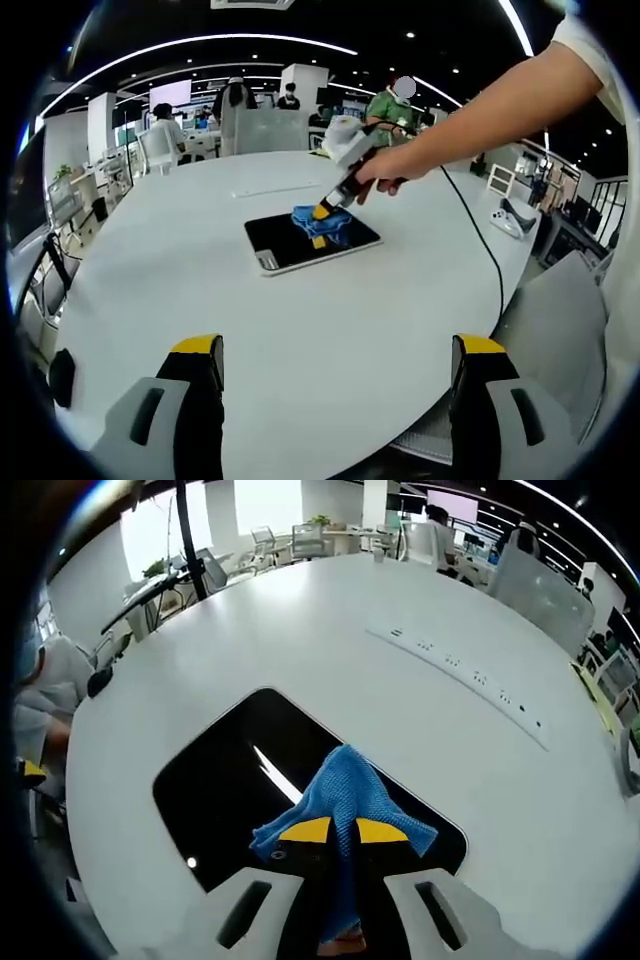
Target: Wipe the mirror surface with the cleaning cloth until all visible marks leave the cleaned area.
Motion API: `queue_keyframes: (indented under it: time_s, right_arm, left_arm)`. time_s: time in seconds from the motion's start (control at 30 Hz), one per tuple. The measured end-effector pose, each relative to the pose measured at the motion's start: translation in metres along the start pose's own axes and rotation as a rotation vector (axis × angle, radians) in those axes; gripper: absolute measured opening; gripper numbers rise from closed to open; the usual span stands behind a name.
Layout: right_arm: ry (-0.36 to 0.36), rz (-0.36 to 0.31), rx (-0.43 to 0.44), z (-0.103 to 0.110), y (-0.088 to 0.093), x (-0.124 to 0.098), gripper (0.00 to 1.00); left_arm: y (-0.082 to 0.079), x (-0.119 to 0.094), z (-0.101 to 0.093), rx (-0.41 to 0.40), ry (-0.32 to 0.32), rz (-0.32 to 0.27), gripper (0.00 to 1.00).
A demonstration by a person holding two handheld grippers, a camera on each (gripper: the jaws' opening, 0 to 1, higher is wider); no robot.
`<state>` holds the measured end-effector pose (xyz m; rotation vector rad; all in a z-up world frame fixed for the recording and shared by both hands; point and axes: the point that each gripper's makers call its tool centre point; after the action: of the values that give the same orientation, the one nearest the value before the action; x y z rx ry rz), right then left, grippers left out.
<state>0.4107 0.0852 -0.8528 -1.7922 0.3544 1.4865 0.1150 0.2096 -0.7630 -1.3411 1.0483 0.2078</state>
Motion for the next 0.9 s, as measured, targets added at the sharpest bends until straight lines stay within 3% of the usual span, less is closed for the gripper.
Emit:
queue_keyframes:
  time_s: [0.9]
  right_arm:
    - [-0.007, 0.002, -0.03, 0.013, -0.013, 0.006, 0.03]
  left_arm:
    - [0.002, -0.002, 0.002, -0.001, -0.001, 0.001, 0.95]
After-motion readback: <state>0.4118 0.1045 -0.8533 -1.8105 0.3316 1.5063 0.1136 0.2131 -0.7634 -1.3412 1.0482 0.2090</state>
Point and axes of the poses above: the point that each gripper's makers call its tool centre point, and the gripper's own axes: x roughly forward along the fingers, z roughly to its left, y roughly out of its underside, and after that the axes turned 12 degrees about z, right-handed
